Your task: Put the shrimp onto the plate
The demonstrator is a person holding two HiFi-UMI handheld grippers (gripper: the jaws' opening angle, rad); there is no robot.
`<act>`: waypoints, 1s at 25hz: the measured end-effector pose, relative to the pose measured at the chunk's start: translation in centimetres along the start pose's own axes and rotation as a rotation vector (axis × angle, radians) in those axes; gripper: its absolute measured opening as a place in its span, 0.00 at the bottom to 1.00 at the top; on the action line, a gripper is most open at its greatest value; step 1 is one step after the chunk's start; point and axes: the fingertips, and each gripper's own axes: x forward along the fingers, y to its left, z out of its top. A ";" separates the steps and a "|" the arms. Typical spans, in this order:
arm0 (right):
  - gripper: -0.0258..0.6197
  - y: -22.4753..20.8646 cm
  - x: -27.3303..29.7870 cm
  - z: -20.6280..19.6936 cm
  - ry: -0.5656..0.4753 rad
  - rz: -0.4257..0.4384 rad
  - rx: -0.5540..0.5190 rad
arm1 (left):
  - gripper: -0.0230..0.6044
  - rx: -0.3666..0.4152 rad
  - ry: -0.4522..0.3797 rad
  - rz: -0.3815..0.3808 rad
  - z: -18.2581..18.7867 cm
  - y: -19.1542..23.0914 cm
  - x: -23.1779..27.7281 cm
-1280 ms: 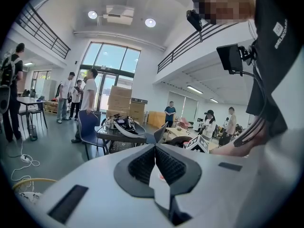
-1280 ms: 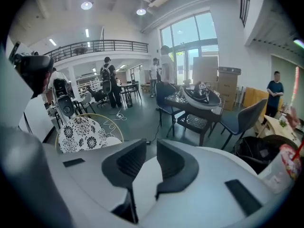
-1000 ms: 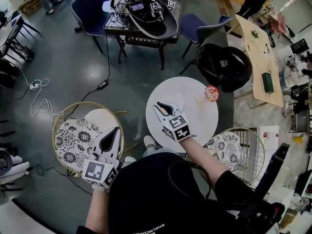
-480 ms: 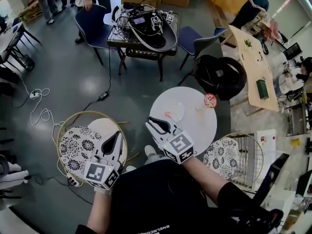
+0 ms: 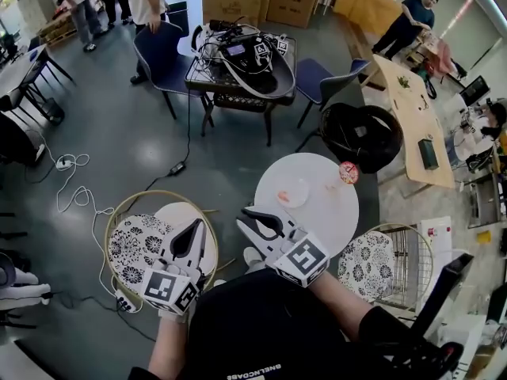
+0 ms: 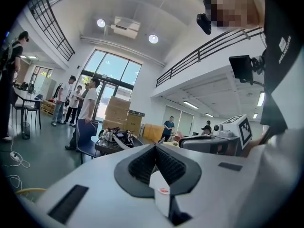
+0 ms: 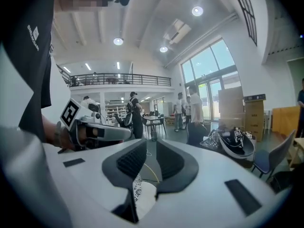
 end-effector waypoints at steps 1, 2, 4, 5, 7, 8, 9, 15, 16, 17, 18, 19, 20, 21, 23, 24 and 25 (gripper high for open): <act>0.15 0.4 0.0 0.5 -0.011 0.005 -0.007 | 0.04 0.000 0.000 -0.001 0.1 0.0 -0.2; 0.15 0.7 0.0 1.0 -0.020 0.006 -0.012 | 0.04 -0.001 0.001 -0.001 0.1 0.1 -0.5; 0.15 1.3 0.1 1.6 -0.033 0.013 -0.016 | 0.04 -0.002 -0.003 0.000 0.2 0.2 -1.0; 0.15 1.7 0.2 1.6 -0.039 0.023 -0.015 | 0.04 -0.002 -0.004 0.000 0.3 0.3 -1.3; 0.15 2.3 0.5 1.9 -0.036 0.030 -0.012 | 0.04 0.004 -0.003 -0.002 0.4 0.4 -1.8; 0.15 2.5 0.7 2.2 -0.035 0.031 -0.014 | 0.04 0.009 0.000 -0.002 0.4 0.4 -2.1; 0.15 2.7 0.8 2.3 -0.036 0.033 -0.016 | 0.04 0.014 0.003 -0.001 0.4 0.5 -2.3; 0.15 3.4 1.6 2.4 -0.034 0.037 -0.031 | 0.04 0.017 0.007 0.005 0.5 1.0 -3.1; 0.14 3.5 1.7 2.4 -0.041 0.042 -0.031 | 0.04 0.018 0.007 0.006 0.5 1.0 -3.2; 0.14 3.7 1.7 2.3 -0.051 0.051 -0.030 | 0.04 0.019 0.007 0.007 0.5 1.1 -3.3; 0.14 3.8 1.7 2.1 -0.060 0.060 -0.030 | 0.04 0.019 0.007 0.008 0.4 1.0 -3.4; 0.14 3.9 1.6 1.9 -0.063 0.065 -0.031 | 0.04 0.018 0.007 0.009 0.4 1.0 -3.5; 0.14 4.0 1.6 1.8 -0.061 0.067 -0.032 | 0.04 0.017 0.006 0.010 0.3 0.9 -3.5; 0.14 4.0 1.5 1.7 -0.059 0.067 -0.032 | 0.04 0.017 0.005 0.011 0.3 0.9 -3.5; 0.14 3.9 1.5 1.6 -0.051 0.060 -0.026 | 0.04 0.017 0.005 0.012 0.4 0.8 -3.6; 0.14 3.8 1.4 1.7 -0.048 0.053 -0.025 | 0.04 0.017 0.005 0.012 0.4 0.8 -3.6; 0.14 3.7 1.3 1.9 -0.046 0.046 -0.025 | 0.04 0.017 0.006 0.013 0.3 0.7 -3.6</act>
